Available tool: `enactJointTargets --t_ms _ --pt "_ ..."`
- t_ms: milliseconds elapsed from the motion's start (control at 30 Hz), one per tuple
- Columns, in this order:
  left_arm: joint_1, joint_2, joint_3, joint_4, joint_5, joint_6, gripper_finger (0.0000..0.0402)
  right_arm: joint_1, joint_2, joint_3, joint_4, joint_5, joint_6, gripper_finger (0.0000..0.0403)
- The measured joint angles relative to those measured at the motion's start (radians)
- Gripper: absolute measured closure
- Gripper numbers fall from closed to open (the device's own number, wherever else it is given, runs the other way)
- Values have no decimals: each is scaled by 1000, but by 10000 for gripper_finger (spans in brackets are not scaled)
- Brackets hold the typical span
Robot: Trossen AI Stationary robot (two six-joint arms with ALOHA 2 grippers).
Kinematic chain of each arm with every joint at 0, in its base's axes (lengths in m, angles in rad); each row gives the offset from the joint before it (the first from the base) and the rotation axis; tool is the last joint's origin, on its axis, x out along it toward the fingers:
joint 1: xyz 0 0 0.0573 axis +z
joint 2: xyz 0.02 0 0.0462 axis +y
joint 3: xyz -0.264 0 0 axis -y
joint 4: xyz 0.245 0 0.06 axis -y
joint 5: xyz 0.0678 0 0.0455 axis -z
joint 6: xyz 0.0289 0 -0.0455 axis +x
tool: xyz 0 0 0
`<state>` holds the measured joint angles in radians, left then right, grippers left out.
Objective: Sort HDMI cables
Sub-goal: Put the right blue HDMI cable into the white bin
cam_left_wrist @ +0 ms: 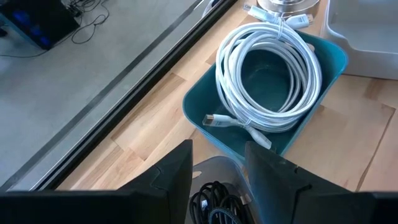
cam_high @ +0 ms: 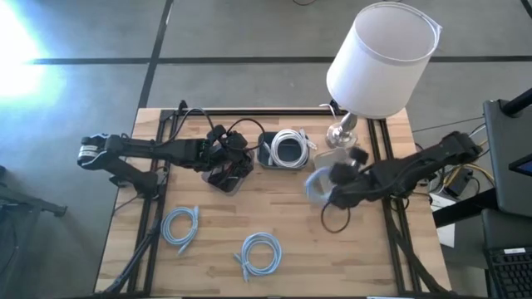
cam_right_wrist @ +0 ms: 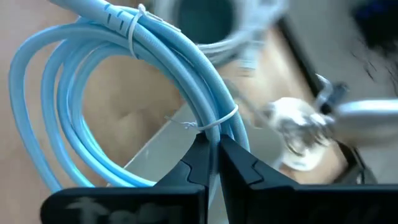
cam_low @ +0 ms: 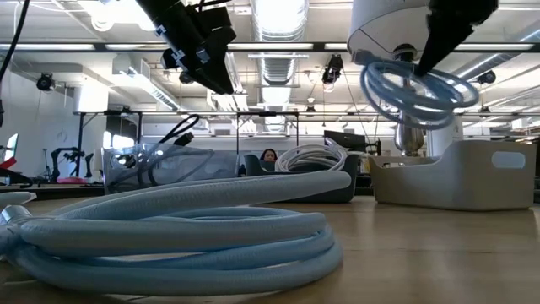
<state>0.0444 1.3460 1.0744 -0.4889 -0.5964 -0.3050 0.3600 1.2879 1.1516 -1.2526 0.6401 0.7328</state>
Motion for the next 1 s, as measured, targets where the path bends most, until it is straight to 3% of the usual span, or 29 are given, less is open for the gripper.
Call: enactJointTargets --t_ms 100,500,633,767,1000 --pt "0 0 0 1 0 0 250 -32 -67 -67 1 70 135 390" --pt "0 0 0 3 0 -1 250 -154 -160 -329 1 67 366 390" --pt "0 0 0 3 0 -1 250 -195 -146 -363 0 55 394 390" --pt "0 0 0 3 0 -1 250 -228 -132 -367 3 -21 374 385" --pt "0 0 0 3 0 -1 250 -234 -125 -366 2 -42 288 341"
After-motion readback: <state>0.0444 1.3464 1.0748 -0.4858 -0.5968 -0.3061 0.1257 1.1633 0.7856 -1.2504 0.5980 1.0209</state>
